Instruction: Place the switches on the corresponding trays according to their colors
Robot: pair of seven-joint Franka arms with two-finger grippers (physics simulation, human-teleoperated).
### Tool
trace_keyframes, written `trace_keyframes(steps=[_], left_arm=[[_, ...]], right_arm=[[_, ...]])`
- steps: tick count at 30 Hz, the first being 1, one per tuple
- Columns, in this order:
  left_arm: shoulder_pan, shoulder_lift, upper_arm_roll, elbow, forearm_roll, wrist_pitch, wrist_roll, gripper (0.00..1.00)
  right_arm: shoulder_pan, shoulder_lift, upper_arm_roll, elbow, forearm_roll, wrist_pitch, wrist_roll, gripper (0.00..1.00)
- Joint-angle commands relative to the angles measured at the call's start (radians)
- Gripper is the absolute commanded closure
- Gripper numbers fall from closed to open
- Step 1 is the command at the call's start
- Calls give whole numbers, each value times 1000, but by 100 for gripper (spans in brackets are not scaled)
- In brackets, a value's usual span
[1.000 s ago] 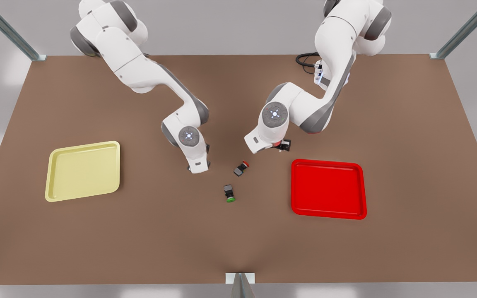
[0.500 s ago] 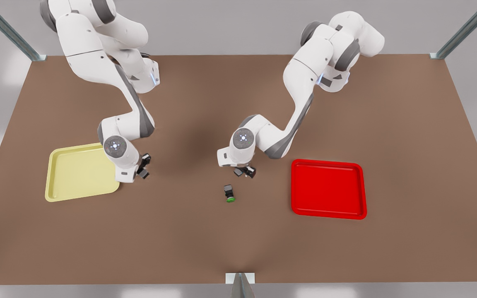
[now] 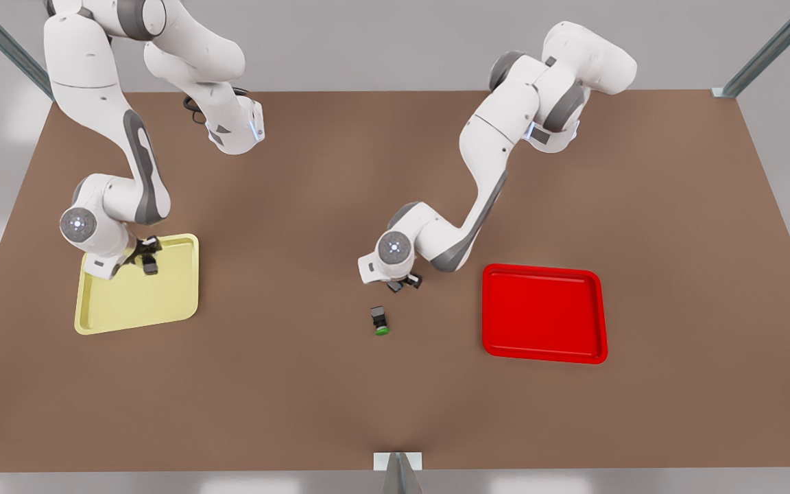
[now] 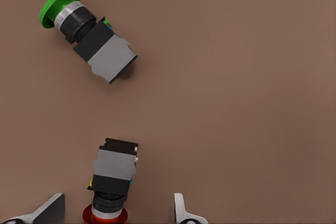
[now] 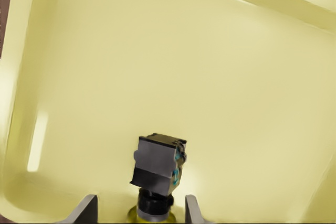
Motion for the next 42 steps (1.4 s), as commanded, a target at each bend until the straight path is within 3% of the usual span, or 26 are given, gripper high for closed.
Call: trace_keyframes(steps=[1, 6, 7, 9, 10, 11, 16, 18, 27, 31, 34, 42], left_arm=[[0, 4, 0, 3, -3, -3, 0, 0], [-2, 41, 0, 37, -2, -1, 18, 0], [-2, 48, -3, 45, 0, 8, 52, 0], [-2, 53, -3, 48, -2, 11, 95, 0], [-2, 55, -3, 48, 0, 11, 104, 0], [-2, 55, -3, 48, 0, 11, 109, 0], [-2, 67, -3, 39, 3, 10, 107, 0], [-2, 67, 2, 40, 8, 5, 109, 30], [-12, 67, 2, 37, 46, 11, 104, 29], [-12, 67, 2, 35, 46, 11, 104, 42], [-12, 67, 3, 35, 47, 11, 106, 44], [-12, 67, 5, 37, 47, 42, 95, 42]], right_arm=[[-1, -1, 0, 0, 0, -1, 0, 0], [14, -39, 6, 87, 0, -4, 107, 0], [25, -62, 26, 236, 0, -183, 189, 0], [22, -44, 152, 601, -1, -599, 408, 0], [22, -41, 146, 720, 38, -702, 416, 0], [25, -62, 132, 715, 135, -684, 495, 0], [51, -160, 187, 684, 170, -754, 621, 0], [51, -165, 192, 684, 227, -754, 644, 0], [68, -169, 203, 698, 207, -765, 654, 0], [65, -169, 201, 698, 207, -767, 654, 0], [65, -169, 203, 698, 207, -767, 654, 0], [64, -169, 201, 700, 207, -767, 654, 0]])
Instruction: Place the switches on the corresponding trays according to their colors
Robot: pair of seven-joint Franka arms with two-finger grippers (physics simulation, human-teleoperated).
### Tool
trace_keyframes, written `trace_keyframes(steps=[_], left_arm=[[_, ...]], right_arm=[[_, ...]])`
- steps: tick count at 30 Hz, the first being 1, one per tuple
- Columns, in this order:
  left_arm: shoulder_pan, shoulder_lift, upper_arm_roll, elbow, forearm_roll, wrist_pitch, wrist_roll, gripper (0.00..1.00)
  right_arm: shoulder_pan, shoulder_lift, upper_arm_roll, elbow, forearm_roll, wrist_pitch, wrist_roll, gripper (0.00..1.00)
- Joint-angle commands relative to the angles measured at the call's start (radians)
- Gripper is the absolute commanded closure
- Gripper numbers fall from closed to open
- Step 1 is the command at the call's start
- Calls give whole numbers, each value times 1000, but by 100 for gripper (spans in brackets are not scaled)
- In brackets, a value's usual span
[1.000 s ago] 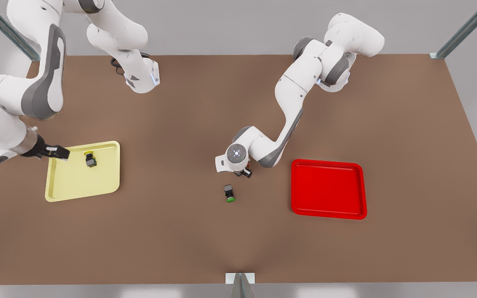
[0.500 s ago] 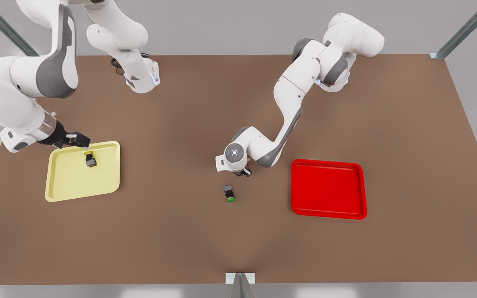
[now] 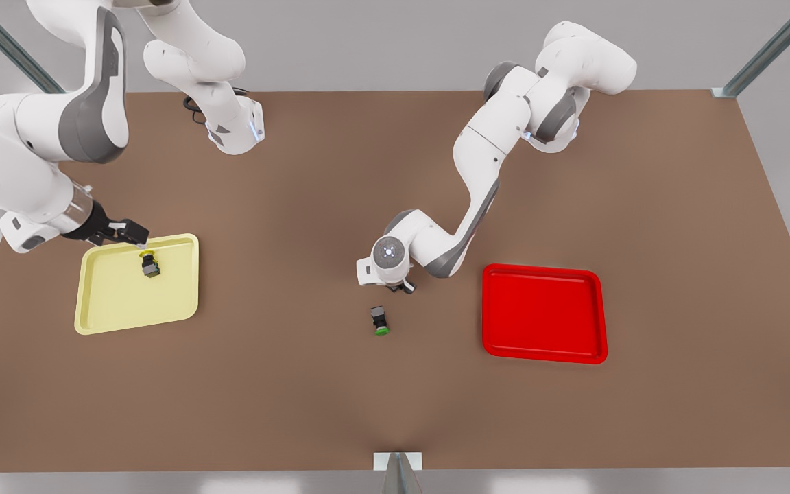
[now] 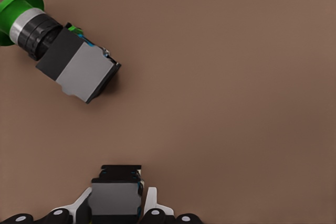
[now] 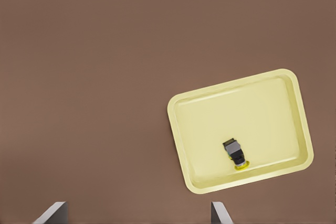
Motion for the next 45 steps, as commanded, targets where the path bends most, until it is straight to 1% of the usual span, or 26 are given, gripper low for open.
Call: trace_keyframes(steps=[1, 3, 4, 14, 15, 21, 22, 25, 27, 29, 32, 33, 34, 38, 39, 40, 41, 42, 44, 45], left_arm=[[0, 0, 0, 0, 2, 0, 0, 42], [0, 0, 0, 0, 16, 0, 0, 47], [0, 0, 0, -2, 17, -2, 0, 48], [-2, 9, 0, -2, 17, 17, -2, 48], [0, 8, 0, -2, 16, 15, -2, 51], [9, -18, 5, -2, 24, -20, 9, 50], [31, -55, 5, -2, 56, -126, 21, 50], [144, -238, 5, -175, 65, -359, 143, 49], [268, -331, 5, -325, 135, -388, 221, 49], [365, -341, 5, -356, 223, -385, 293, 49], [408, -331, 5, -381, 243, -376, 321, 49], [416, -327, 5, -381, 244, -370, 321, 46], [422, -322, 5, -378, 257, -362, 321, 0], [422, -319, 5, -371, 255, -351, 318, 0], [422, -331, 6, -338, 228, -368, 302, 0], [422, -414, 51, -279, 143, -435, 253, 0], [422, -525, 104, -235, 79, -488, 218, 0], [422, -617, 153, -212, 59, -529, 207, 0], [422, -742, 180, -221, 60, -531, 143, 0], [443, -770, 167, -232, 62, -529, 121, 0]], right_arm=[[2, 0, 0, 0, 0, 0, 0, 0], [2, 0, 0, 0, 0, 0, 0, 0], [2, 0, 0, 0, 0, 0, -2, 0], [0, 0, 0, 2, 2, 0, -3, 0], [0, 0, 0, 2, 2, 0, -3, 0], [-3, 2, -3, 2, 2, 0, -14, 0], [-3, 2, -3, 2, 2, 0, -14, 0], [-1, 2, -3, 3, 2, 0, -12, 0], [-1, 3, -3, 6, 2, 0, -12, 0], [-3, 3, -3, 6, 2, 0, -12, 0], [-3, 5, -3, 8, 3, 0, -14, 0], [-3, 5, -3, 8, 3, 0, -14, 0], [-3, 5, -3, 8, 3, 0, -14, 0], [-3, 5, -3, 8, 3, 0, -14, 0], [-3, 6, -3, 9, 3, 0, -14, 0], [-3, 5, -3, 8, 3, 0, -14, 0], [-3, 5, -3, 8, 2, 0, -14, 0], [-3, 6, -3, 8, 3, 2, -12, 0], [-1, 6, -3, 9, 0, 3, -11, 0], [-1, 6, -3, 9, 2, 3, -11, 0]])
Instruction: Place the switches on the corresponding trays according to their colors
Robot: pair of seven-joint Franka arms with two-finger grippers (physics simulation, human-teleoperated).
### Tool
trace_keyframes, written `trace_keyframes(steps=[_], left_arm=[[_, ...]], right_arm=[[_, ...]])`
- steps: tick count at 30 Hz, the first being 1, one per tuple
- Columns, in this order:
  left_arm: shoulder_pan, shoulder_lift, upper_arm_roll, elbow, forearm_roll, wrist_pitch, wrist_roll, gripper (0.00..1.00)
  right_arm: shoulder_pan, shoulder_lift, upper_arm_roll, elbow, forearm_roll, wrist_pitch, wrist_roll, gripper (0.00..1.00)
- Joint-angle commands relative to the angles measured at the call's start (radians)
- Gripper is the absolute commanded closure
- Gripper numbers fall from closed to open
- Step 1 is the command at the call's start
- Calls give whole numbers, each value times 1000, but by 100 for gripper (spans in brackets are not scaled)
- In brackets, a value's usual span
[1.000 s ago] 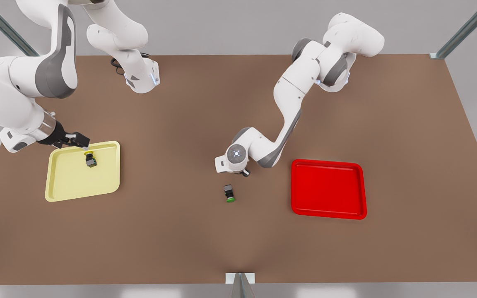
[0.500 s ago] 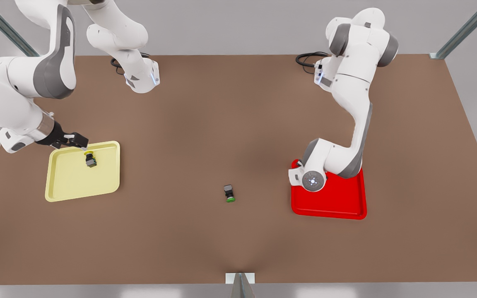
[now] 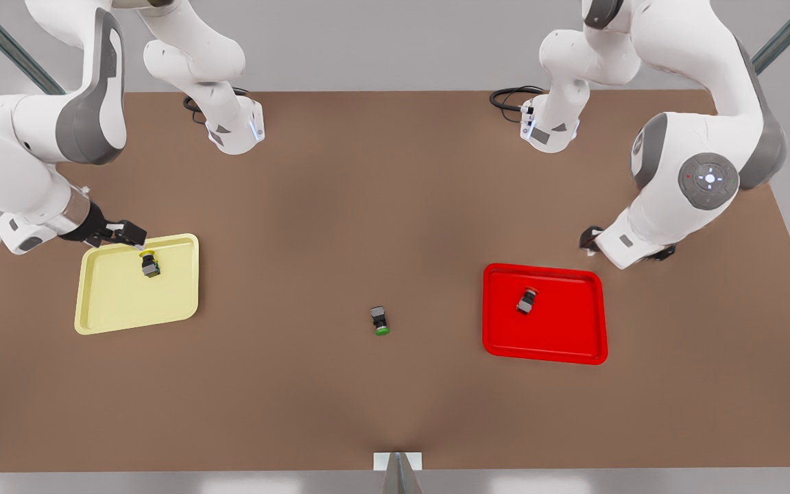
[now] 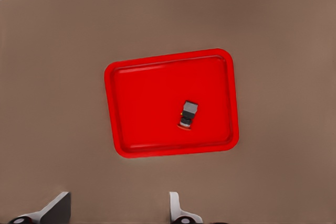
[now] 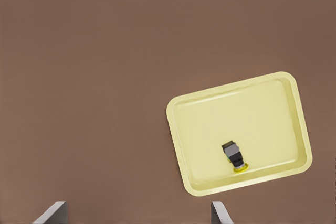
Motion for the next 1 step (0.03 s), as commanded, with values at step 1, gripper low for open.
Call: trace_keyframes(steps=[1], left_arm=[[-2, -3, -3, -1, -37, -1, 0, 0]], right_arm=[[-1, 0, 0, 0, 0, 0, 0, 0]])
